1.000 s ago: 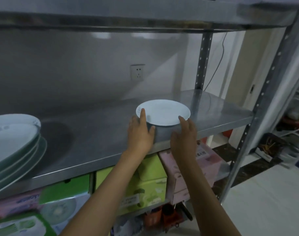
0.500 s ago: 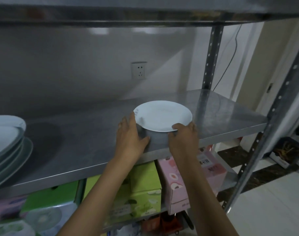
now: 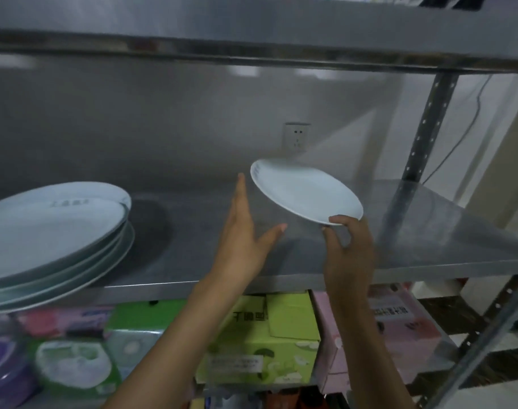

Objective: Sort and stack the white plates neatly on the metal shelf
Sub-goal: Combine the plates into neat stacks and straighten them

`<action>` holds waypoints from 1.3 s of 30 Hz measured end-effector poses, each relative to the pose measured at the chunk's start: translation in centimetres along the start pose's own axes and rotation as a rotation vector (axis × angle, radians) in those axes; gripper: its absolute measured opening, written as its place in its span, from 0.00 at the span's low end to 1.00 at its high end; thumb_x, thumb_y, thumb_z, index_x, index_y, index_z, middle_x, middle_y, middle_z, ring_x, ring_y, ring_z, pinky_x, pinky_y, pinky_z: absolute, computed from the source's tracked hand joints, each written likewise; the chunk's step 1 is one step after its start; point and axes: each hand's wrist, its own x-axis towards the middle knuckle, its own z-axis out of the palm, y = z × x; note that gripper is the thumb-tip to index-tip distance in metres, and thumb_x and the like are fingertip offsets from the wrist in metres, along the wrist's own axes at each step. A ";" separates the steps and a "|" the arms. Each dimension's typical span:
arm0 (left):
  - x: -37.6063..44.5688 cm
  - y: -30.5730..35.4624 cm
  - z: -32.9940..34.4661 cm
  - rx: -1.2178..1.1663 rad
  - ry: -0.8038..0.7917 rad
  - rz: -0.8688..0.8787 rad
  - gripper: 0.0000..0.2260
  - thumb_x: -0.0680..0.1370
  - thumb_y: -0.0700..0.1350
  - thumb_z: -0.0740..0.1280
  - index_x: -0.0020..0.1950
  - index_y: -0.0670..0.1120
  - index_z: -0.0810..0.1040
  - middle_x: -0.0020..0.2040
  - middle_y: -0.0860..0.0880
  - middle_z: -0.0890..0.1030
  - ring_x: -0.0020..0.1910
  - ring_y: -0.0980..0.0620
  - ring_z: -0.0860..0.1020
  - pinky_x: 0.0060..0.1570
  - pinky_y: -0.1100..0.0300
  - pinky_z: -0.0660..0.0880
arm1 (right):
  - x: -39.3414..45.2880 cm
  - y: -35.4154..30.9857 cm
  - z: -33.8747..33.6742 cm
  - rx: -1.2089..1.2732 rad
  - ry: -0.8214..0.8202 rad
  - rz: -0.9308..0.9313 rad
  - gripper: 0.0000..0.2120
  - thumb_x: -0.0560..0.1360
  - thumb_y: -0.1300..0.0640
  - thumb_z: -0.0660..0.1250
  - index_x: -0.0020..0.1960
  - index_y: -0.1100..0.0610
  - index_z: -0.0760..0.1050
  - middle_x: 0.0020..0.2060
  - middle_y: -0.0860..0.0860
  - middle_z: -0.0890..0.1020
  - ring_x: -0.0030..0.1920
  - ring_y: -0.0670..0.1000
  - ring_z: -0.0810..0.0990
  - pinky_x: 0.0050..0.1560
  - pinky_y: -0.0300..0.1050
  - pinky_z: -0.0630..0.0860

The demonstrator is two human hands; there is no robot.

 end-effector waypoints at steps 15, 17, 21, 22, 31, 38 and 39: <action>-2.5 1.1 -17.5 -0.056 0.345 -0.041 0.32 0.68 0.47 0.78 0.71 0.49 0.72 0.62 0.52 0.78 0.61 0.58 0.77 0.62 0.59 0.75 | -5.8 -13.6 10.5 0.450 -0.248 -0.098 0.13 0.72 0.70 0.68 0.46 0.53 0.77 0.62 0.51 0.77 0.65 0.45 0.73 0.60 0.31 0.69; -3.2 0.9 -20.1 0.064 0.401 -0.051 0.27 0.66 0.52 0.78 0.63 0.51 0.77 0.57 0.54 0.80 0.57 0.57 0.78 0.59 0.59 0.76 | -6.6 -14.9 11.6 0.468 -0.293 -0.113 0.12 0.72 0.71 0.67 0.47 0.54 0.77 0.64 0.49 0.76 0.66 0.43 0.72 0.61 0.31 0.68; -4.3 0.3 -24.9 0.200 0.435 -0.099 0.22 0.61 0.65 0.74 0.49 0.56 0.79 0.51 0.59 0.81 0.53 0.56 0.79 0.55 0.53 0.77 | -8.2 -17.5 13.9 0.480 -0.352 -0.148 0.13 0.72 0.70 0.68 0.48 0.53 0.78 0.65 0.47 0.74 0.66 0.41 0.71 0.60 0.28 0.67; -4.5 0.0 -25.9 0.212 0.439 -0.115 0.22 0.60 0.66 0.74 0.47 0.56 0.79 0.51 0.59 0.81 0.53 0.56 0.79 0.55 0.53 0.77 | -8.5 -18.1 14.5 0.481 -0.364 -0.157 0.13 0.72 0.69 0.68 0.48 0.53 0.78 0.65 0.47 0.74 0.66 0.41 0.71 0.60 0.28 0.66; -3.4 -3.8 -33.1 0.205 0.427 -0.174 0.21 0.55 0.59 0.80 0.43 0.51 0.84 0.41 0.52 0.84 0.45 0.59 0.82 0.50 0.61 0.80 | -10.2 -19.6 18.0 0.492 -0.555 -0.021 0.14 0.76 0.61 0.68 0.58 0.47 0.76 0.60 0.43 0.78 0.63 0.42 0.74 0.61 0.32 0.70; -3.1 -7.9 -35.6 0.096 0.331 -0.209 0.20 0.51 0.57 0.80 0.39 0.54 0.84 0.43 0.55 0.85 0.49 0.57 0.82 0.52 0.59 0.79 | -11.4 -17.8 19.5 0.411 -0.379 0.199 0.12 0.77 0.60 0.65 0.56 0.45 0.73 0.56 0.44 0.76 0.60 0.48 0.75 0.53 0.35 0.71; -3.0 -8.2 -35.7 0.080 0.326 -0.216 0.20 0.51 0.57 0.80 0.39 0.53 0.84 0.43 0.54 0.85 0.48 0.56 0.82 0.51 0.59 0.79 | -11.4 -17.6 19.6 0.408 -0.337 0.218 0.12 0.78 0.61 0.64 0.56 0.48 0.74 0.54 0.45 0.77 0.58 0.47 0.76 0.48 0.29 0.71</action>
